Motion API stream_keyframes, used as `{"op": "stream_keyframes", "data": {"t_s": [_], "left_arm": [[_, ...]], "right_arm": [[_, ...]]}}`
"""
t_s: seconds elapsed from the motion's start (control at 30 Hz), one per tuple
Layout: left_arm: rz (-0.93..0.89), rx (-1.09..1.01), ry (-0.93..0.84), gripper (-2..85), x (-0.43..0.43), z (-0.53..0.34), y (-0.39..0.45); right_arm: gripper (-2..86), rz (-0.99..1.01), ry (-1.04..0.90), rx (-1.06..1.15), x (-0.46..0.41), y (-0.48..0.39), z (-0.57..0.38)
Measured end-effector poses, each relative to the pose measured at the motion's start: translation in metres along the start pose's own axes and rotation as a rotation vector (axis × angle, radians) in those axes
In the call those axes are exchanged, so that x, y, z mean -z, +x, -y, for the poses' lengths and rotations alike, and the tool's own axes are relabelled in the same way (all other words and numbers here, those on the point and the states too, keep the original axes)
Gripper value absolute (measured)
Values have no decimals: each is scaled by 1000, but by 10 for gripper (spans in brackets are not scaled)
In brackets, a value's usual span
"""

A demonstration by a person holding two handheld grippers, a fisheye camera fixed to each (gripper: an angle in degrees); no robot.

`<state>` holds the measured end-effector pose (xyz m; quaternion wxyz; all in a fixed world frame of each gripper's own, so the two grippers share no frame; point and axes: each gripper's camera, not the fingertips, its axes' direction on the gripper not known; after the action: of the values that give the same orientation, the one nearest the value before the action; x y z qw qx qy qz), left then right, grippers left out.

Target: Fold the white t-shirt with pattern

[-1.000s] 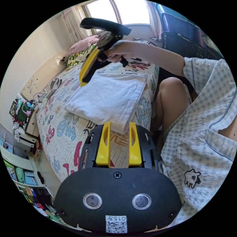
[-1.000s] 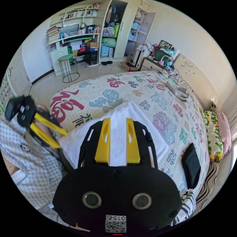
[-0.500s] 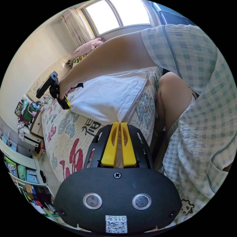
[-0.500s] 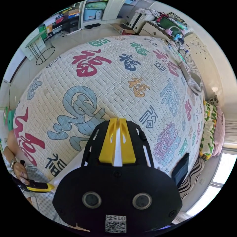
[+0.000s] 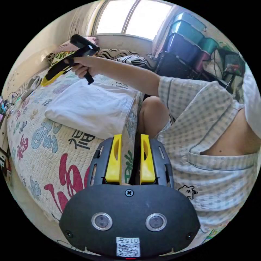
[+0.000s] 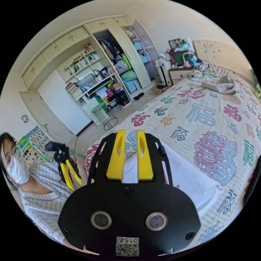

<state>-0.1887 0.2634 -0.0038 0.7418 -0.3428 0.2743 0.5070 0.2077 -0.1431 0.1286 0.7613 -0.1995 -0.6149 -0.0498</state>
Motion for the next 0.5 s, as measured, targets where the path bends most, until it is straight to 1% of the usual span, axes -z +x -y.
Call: {"op": "stream_keyframes", "data": {"t_s": [0.07, 0.1, 0.17, 0.2, 0.27, 0.37, 0.5], "left_arm": [[-11, 127, 218, 103, 58, -5, -47], [-8, 160, 268, 102, 69, -7, -59], [2, 280, 396, 102, 100, -11, -109], [7, 312, 411, 103, 104, -10, -121], [22, 443, 451, 122, 112, -2, -168], [72, 600, 508, 136, 115, 15, -221], [-18, 741, 512, 144, 106, 32, -285]], "right_arm": [[77, -162, 42, -30, 67, 19, -23], [78, -205, 53, -48, 82, 25, -29], [80, -311, 113, -144, 134, 58, -54], [81, -318, 126, -170, 145, 68, -60], [91, -271, 126, -294, 176, 109, -73], [119, -189, 114, -388, 191, 151, -80], [133, -82, 80, -448, 192, 189, -71]]}}
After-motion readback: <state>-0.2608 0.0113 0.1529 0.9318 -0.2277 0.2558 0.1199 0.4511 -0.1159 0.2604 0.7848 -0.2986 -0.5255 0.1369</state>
